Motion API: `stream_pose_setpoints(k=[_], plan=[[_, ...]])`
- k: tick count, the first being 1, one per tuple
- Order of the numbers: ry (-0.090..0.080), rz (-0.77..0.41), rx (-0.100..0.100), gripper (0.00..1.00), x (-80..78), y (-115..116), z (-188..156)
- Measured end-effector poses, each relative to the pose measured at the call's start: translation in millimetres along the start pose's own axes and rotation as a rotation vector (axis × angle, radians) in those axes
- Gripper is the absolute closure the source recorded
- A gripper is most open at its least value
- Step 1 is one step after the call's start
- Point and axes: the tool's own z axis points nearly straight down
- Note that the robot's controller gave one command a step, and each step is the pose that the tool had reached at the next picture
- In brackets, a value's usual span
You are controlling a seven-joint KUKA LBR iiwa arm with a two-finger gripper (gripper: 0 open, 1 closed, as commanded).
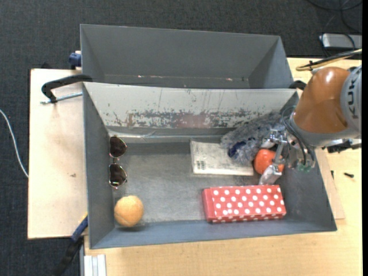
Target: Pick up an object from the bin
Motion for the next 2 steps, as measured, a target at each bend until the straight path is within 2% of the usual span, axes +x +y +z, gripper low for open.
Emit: stream_pose_setpoints(k=[1,2], plan=[[0.002,0.066,0.0,0.0,-13.3,7.5,-1.6],[0.002,-0.089,0.001,0.0,-15.7,3.7,-4.6]])
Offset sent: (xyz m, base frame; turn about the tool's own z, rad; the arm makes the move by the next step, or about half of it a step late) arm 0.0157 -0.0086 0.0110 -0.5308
